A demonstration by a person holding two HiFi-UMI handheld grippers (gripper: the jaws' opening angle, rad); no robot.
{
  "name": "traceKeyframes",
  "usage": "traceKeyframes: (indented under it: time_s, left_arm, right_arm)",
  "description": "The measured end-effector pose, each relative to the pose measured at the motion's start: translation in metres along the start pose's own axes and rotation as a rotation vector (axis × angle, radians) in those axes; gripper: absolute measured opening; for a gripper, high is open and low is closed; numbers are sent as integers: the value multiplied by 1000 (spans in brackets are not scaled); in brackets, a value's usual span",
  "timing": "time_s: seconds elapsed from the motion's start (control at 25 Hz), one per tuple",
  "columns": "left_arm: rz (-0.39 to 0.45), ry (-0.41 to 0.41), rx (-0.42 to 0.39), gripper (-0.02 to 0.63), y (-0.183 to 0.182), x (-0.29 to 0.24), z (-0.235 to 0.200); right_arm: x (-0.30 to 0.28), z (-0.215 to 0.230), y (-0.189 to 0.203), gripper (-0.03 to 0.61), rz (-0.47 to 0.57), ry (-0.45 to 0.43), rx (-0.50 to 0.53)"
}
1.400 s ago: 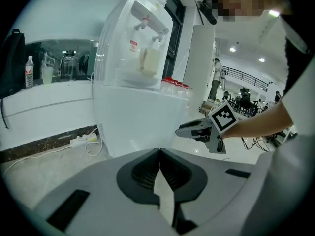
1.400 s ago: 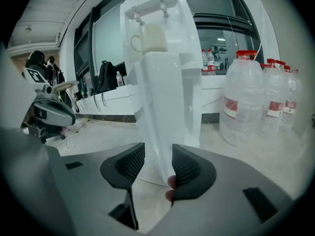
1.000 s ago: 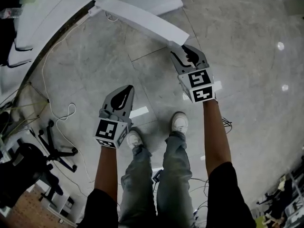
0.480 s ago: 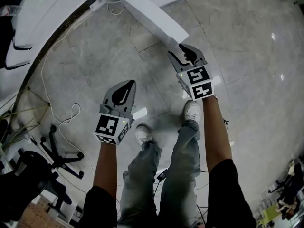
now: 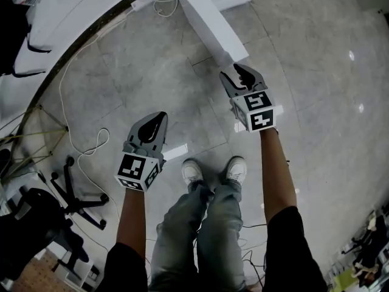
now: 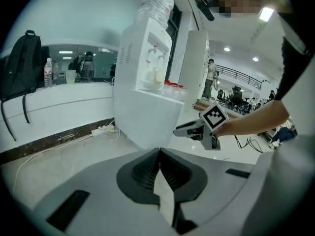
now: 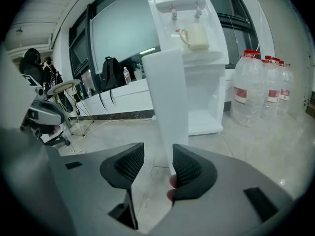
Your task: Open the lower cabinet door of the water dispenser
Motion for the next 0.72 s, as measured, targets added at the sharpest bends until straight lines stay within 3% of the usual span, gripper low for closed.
traceKeyframes:
  time_s: [0.28, 0.72]
  left_arm:
    - [-7, -6, 12, 12, -7, 22, 6]
    - [37, -24, 58, 12, -68, 73, 29]
  right_arm:
    - [1, -28, -8, 192, -39, -41, 59]
    - [84, -47, -63, 142, 5, 3, -2]
Point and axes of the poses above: the fingertips, and each gripper's own axes: x backward along the fingers, z to its right, y out of its underside, the point moved 5 cm from there along x, backward along the fingers
